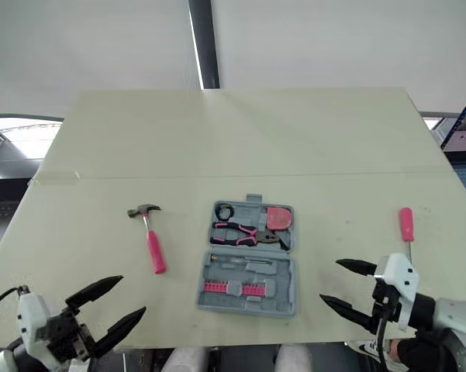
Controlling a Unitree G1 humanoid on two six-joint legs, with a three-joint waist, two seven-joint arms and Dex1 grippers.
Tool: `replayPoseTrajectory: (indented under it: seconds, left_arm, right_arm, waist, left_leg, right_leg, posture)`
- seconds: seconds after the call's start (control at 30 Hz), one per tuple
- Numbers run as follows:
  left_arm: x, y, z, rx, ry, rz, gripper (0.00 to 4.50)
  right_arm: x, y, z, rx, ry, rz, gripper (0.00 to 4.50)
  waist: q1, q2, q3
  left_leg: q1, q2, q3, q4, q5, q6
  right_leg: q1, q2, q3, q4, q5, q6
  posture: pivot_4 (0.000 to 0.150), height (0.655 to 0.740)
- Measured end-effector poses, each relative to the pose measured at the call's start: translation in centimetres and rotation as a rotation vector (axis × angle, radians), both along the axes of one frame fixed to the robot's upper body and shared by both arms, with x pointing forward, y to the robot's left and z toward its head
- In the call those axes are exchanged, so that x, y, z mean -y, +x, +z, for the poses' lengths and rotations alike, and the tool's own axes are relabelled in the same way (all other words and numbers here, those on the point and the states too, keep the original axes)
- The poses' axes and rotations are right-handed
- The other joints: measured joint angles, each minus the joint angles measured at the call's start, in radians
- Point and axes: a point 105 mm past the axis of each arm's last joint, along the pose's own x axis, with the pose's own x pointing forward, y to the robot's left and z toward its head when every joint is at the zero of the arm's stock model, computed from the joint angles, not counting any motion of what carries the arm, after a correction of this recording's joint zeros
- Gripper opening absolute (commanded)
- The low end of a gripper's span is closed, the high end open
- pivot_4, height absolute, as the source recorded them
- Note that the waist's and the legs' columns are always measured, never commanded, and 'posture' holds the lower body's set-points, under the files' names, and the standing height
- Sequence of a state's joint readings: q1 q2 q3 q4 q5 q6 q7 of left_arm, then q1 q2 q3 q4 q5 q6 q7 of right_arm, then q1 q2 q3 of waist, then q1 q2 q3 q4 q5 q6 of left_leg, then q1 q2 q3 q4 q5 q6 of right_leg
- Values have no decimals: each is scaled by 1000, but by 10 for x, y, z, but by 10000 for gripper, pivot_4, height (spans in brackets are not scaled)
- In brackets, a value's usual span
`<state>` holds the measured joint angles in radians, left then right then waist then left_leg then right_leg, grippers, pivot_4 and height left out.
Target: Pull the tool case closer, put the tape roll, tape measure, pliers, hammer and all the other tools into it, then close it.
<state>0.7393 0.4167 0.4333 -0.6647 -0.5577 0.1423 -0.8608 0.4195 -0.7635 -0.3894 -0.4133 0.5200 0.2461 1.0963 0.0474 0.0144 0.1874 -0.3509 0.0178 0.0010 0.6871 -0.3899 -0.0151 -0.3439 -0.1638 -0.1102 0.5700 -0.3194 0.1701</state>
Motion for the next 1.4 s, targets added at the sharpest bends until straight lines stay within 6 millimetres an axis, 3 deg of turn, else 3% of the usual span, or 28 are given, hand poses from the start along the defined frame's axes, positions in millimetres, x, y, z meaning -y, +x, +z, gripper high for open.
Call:
replayPoseTrajectory:
  seconds: [0.2,0.37,0.5,0.7,0.83,1.0,1.17,1.4]
  left_arm:
    - [4,4,-5,-31,-29,23,44904]
    - [-4,9,-16,-119,-95,198,44904]
    - [-3,5,-12,-166,-125,348,44904]
    - [-17,3,-6,-176,-163,637,44904]
    - [-18,5,-1,-165,-152,681,44904]
    - [-18,20,9,-123,-138,690,44904]
    - [-27,58,29,-65,-140,815,44904]
    - [-32,98,22,-165,-132,929,44904]
  right_arm:
    - [-12,5,17,43,-1,59,45000]
    - [-27,4,39,94,0,178,45000]
    - [-35,8,55,173,7,250,45000]
    - [-41,9,57,219,22,272,45000]
    - [-43,9,55,216,26,277,45000]
    - [-38,10,53,203,25,255,45000]
    - [-20,9,45,160,13,179,45000]
    - [-12,11,50,170,-13,157,45000]
  waist:
    - [-2,0,0]
    - [-2,-1,0]
    - [-2,-2,0]
    - [3,-2,0]
    - [2,-1,0]
    - [4,-1,0]
    - [4,-2,-3]
    - [-6,-1,-4]
  left_leg:
    - [0,0,1,4,0,0]
    - [0,0,0,6,0,1]
    - [-1,0,0,10,-1,2]
    - [-1,0,0,11,-1,2]
    - [-1,0,0,11,-1,2]
    - [-1,0,0,11,-1,2]
    - [0,-1,-1,13,-1,2]
    - [1,-1,-1,12,-1,2]
  right_leg:
    - [-1,0,1,4,0,0]
    - [0,0,2,6,0,0]
    - [0,0,2,5,0,0]
    - [1,0,2,6,0,0]
    - [1,0,3,6,0,0]
    - [1,0,3,7,0,-1]
    - [1,0,3,11,0,-1]
    - [0,0,4,14,0,-1]
  posture:
    - [1500,7373]
    - [1500,7373]
    - [1500,7373]
    - [1500,7373]
    - [1500,7373]
    - [1500,7373]
    - [1500,7373]
    - [1500,7373]
